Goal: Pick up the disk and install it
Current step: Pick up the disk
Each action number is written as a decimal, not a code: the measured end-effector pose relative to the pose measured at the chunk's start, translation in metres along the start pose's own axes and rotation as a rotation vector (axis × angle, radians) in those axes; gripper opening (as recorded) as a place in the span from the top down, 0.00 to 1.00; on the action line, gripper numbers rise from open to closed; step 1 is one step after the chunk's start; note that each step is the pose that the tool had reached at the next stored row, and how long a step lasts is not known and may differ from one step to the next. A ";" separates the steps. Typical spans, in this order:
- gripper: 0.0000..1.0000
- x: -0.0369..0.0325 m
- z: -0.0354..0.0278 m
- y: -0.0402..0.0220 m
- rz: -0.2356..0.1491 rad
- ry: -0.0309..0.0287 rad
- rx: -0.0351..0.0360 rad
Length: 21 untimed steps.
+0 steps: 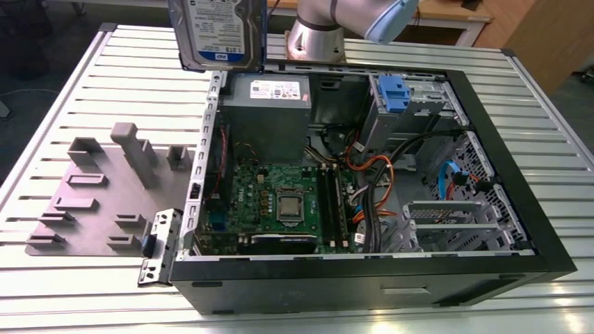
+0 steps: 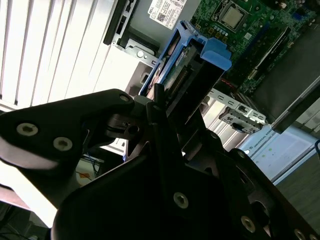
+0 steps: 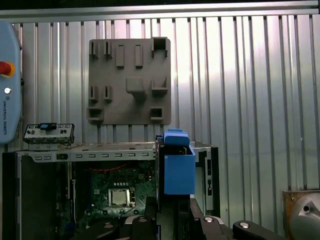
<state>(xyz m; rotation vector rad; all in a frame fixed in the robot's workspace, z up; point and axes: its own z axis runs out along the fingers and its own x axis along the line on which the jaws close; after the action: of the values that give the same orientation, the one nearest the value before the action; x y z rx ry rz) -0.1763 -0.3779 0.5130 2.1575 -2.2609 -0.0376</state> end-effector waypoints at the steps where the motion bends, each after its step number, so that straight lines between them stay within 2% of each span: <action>1: 0.65 0.0000 0.0000 -0.0008 0.000 -0.0001 0.0001; 21: 0.65 -0.0007 -0.0004 -0.0158 0.000 0.0000 0.0000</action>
<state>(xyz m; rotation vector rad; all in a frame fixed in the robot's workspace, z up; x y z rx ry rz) -0.1605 -0.3779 0.5130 2.1574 -2.2610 -0.0376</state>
